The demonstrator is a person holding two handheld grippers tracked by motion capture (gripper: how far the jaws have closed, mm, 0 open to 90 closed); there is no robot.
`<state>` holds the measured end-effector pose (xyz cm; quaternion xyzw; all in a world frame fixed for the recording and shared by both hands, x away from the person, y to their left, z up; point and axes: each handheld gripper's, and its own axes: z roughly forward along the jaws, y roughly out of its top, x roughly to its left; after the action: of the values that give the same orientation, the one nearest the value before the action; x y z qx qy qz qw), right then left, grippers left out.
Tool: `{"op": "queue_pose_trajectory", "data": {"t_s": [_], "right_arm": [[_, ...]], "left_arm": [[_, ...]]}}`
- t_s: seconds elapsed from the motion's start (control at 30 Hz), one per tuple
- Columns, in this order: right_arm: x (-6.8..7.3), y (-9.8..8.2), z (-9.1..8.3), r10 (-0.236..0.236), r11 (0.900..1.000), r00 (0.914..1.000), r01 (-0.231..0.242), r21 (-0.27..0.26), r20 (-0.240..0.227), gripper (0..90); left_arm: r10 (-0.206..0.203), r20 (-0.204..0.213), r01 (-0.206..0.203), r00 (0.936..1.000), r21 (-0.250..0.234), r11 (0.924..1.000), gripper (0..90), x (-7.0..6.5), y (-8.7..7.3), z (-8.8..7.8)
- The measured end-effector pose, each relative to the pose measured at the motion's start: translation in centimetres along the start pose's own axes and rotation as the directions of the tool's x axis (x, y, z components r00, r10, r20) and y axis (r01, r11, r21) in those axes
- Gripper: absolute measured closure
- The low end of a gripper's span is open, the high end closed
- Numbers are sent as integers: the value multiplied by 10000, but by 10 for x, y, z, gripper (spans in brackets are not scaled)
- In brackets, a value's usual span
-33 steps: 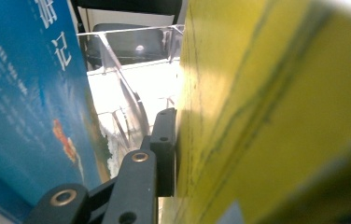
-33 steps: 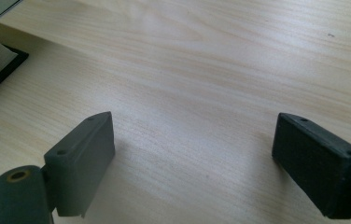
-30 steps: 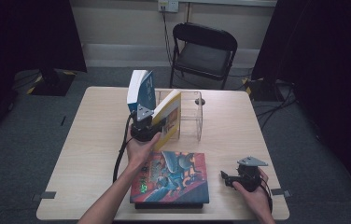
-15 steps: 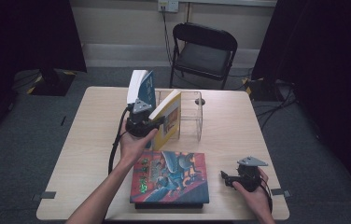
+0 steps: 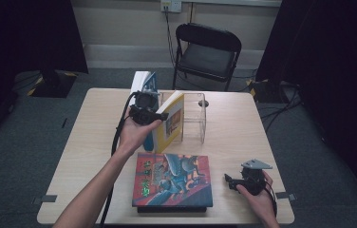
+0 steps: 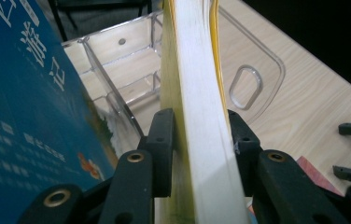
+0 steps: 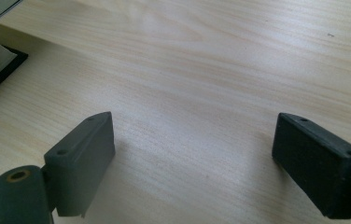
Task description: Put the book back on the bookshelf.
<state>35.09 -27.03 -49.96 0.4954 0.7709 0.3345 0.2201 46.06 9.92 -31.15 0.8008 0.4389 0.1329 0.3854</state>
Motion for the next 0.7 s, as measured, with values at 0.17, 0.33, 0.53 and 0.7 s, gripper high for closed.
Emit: {"op": "queue_pose_trajectory", "data": {"t_s": [0.17,0.33,0.53,0.7], "right_arm": [[0,0,0,0,10000,10000,0,2,5,129],[0,0,0,12,10000,10000,-12,7,16,129],[0,0,0,17,10000,10000,-17,6,21,129],[0,0,0,9,10000,10000,-9,7,10,129]], "left_arm": [[-123,243,83,9996,1608,9870,673,-1,19,5],[-170,487,-10,9987,3484,9373,657,-2,39,15],[-395,-103,401,9992,4272,9033,677,-2,49,23],[-365,-414,514,9985,4567,8881,683,-2,39,35]]}}
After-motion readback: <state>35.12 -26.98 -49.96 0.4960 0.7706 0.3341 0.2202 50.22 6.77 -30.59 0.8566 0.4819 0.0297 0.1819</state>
